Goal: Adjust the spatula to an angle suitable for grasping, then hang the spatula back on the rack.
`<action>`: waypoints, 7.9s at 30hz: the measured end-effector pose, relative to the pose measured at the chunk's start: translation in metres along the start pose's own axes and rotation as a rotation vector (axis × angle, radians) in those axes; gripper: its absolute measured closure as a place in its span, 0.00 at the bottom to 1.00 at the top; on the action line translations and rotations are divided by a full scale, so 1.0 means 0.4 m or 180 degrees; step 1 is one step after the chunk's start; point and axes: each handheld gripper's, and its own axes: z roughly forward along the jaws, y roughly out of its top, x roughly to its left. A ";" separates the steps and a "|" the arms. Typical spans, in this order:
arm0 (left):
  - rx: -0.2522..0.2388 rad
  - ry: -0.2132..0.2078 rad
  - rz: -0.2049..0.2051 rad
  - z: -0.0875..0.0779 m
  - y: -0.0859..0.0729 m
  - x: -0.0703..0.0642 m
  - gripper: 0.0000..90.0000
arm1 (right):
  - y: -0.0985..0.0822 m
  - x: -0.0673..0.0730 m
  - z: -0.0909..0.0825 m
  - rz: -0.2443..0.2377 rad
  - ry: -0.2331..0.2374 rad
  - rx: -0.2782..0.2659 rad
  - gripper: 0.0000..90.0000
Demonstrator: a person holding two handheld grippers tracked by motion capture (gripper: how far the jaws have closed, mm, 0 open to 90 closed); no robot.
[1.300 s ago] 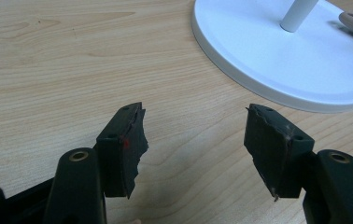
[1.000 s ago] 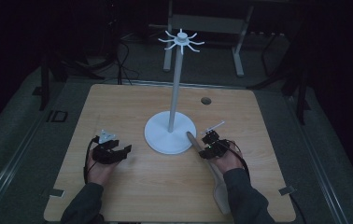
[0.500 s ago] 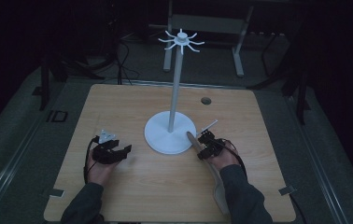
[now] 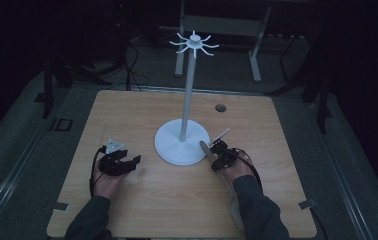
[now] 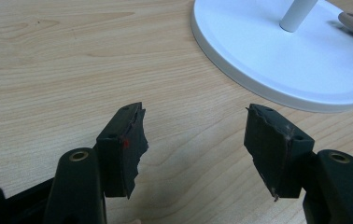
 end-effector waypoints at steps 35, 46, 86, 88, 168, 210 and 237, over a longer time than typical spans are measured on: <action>0.0010 -0.0020 0.0025 0.005 0.002 -0.005 0.43 | -0.037 0.031 -0.062 -0.0152 -0.0117 -0.0483 0.83; 0.0003 -0.0020 0.0022 0.007 0.003 -0.010 0.43 | -0.056 0.029 -0.096 -0.0174 -0.0155 -0.0771 0.84; -0.0004 -0.0021 0.0022 0.006 0.004 -0.007 0.42 | -0.105 -0.011 -0.219 0.0165 -0.0329 -0.1709 0.84; -0.0003 -0.0020 0.0022 0.006 0.004 -0.007 0.42 | -0.106 -0.011 -0.223 0.0165 -0.0336 -0.1741 0.84; -0.0007 -0.0038 0.0026 0.011 0.009 -0.009 0.42 | -0.024 0.036 -0.393 -0.0171 -0.0223 -0.2895 0.84; -0.0007 -0.0043 0.0001 0.010 0.009 -0.008 0.42 | 0.081 0.056 -0.486 -0.0333 -0.0030 -0.3139 0.84; -0.0018 -0.0046 -0.0010 0.010 0.008 -0.005 0.42 | 0.130 0.042 -0.509 -0.0252 0.0051 -0.3109 0.84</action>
